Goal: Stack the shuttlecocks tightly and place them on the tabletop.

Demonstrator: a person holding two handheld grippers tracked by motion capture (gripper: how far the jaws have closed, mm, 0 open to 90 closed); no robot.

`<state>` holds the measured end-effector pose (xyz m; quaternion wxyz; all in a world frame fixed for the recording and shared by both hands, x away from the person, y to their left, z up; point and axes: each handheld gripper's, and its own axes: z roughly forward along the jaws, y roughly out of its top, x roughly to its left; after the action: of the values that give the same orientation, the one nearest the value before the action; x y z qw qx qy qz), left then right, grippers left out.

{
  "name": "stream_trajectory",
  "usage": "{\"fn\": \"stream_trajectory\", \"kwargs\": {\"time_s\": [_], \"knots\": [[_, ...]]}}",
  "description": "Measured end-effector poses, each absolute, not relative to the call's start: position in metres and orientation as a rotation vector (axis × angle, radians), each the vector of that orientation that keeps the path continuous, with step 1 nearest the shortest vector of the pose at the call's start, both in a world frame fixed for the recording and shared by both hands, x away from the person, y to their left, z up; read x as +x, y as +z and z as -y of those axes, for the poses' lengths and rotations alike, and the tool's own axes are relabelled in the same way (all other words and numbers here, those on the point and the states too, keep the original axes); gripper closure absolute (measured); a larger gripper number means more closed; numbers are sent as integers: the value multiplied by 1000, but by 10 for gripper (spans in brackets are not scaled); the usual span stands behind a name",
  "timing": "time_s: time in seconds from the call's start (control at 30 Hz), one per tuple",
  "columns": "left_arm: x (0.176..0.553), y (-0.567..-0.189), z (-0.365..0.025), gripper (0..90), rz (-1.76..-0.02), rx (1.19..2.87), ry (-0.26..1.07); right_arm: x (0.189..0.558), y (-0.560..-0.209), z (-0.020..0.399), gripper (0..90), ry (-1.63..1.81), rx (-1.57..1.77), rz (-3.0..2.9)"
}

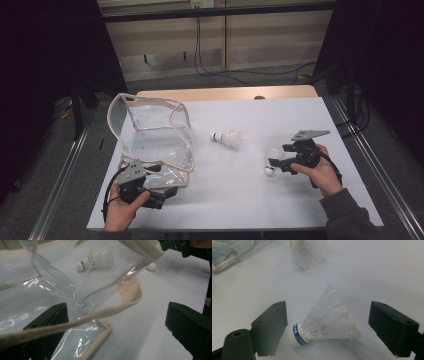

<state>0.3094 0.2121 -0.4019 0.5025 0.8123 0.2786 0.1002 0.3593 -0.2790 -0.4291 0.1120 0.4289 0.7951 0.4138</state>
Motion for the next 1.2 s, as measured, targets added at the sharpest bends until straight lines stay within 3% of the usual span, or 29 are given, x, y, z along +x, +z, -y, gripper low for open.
{"fn": "stream_trajectory", "kwargs": {"time_s": [0.9,1.2], "knots": [[310,-402,-212,45,-674,1959,240,354,-429,280,354,1167,1136,-2411],[310,-402,-212,45,-673,1959,243,350,-423,275,468,1134,1063,-2450]]}}
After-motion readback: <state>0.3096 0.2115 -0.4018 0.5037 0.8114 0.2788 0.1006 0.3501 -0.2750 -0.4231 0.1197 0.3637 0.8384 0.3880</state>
